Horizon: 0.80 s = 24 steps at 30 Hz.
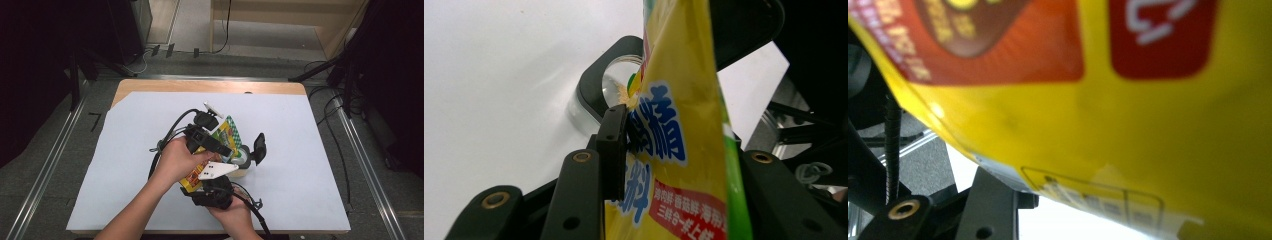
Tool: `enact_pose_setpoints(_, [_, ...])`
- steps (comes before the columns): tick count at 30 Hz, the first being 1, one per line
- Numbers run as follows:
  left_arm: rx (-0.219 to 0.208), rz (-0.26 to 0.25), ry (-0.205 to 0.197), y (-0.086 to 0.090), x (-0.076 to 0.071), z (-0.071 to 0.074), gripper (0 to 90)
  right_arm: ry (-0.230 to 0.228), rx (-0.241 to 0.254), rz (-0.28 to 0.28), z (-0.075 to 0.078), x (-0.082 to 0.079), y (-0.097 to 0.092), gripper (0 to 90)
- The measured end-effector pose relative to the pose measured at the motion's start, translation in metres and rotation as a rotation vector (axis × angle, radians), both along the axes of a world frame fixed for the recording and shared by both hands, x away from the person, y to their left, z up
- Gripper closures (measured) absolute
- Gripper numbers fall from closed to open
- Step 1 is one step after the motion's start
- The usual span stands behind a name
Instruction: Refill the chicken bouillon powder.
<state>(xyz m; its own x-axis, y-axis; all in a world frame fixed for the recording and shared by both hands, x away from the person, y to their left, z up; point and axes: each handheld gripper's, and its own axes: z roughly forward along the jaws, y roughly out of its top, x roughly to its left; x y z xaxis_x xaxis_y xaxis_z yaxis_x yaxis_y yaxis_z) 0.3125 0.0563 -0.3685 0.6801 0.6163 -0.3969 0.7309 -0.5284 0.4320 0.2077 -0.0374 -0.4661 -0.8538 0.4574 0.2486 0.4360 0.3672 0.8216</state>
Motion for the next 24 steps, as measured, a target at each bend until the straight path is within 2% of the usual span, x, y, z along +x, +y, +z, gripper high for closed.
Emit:
enact_pose_setpoints(3, [0.010,-0.029,-0.018,0.002,-0.001,0.000,65.5,0.023,0.026,-0.006,0.000,0.000,-0.003,61.3])
enact_pose_setpoints(8, [0.001,-0.029,-0.023,0.007,-0.003,0.002,66.3,0.057,0.079,-0.007,0.000,0.003,-0.008,61.6])
enact_pose_setpoints(9, [-0.011,-0.022,-0.015,0.008,-0.003,0.003,65.9,0.053,0.079,-0.007,0.001,0.003,-0.008,61.6])
enact_pose_setpoints(14, [-0.020,-0.009,-0.011,0.013,-0.005,0.005,63.2,0.045,0.090,0.007,0.001,0.003,-0.009,61.7])
enact_pose_setpoints(18, [-0.018,-0.015,0.000,0.012,-0.006,0.005,63.1,0.011,0.035,0.010,0.005,-0.001,-0.004,60.6])
enact_pose_setpoints(24, [-0.003,-0.009,-0.023,0.008,-0.006,0.005,64.8,-0.008,-0.005,-0.002,0.005,-0.002,-0.002,58.0])
